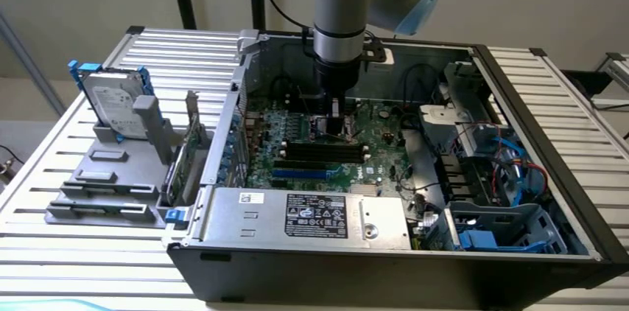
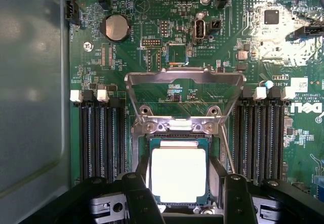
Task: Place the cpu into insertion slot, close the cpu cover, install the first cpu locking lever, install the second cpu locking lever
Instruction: 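Place the cpu into insertion slot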
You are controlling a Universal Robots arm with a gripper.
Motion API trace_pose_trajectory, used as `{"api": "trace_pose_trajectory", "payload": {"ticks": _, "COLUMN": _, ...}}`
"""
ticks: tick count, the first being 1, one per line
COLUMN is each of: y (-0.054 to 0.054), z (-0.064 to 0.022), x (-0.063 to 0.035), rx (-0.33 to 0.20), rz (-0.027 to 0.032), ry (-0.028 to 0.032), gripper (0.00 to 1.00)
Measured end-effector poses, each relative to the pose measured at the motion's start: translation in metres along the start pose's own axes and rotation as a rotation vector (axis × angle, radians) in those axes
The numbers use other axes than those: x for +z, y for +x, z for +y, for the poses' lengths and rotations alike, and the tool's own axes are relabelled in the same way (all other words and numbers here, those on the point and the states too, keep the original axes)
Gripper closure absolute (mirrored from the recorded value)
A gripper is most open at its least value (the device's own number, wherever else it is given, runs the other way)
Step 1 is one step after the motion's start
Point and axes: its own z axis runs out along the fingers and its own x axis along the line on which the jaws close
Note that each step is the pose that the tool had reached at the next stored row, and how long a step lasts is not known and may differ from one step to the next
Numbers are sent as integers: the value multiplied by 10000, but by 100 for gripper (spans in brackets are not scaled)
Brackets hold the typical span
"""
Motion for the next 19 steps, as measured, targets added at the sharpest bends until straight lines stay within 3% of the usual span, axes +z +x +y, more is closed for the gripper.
{"api": "trace_pose_trajectory", "payload": {"ticks": 15, "y": 9, "z": 1, "x": 14, "rx": 26, "rz": -24, "ry": -11, "gripper": 44}}
{"api": "trace_pose_trajectory", "payload": {"ticks": 16, "y": 7, "z": 0, "x": 11, "rx": 27, "rz": -35, "ry": -6, "gripper": 38}}
{"api": "trace_pose_trajectory", "payload": {"ticks": 19, "y": 6, "z": -1, "x": 8, "rx": 30, "rz": -46, "ry": -2, "gripper": 38}}
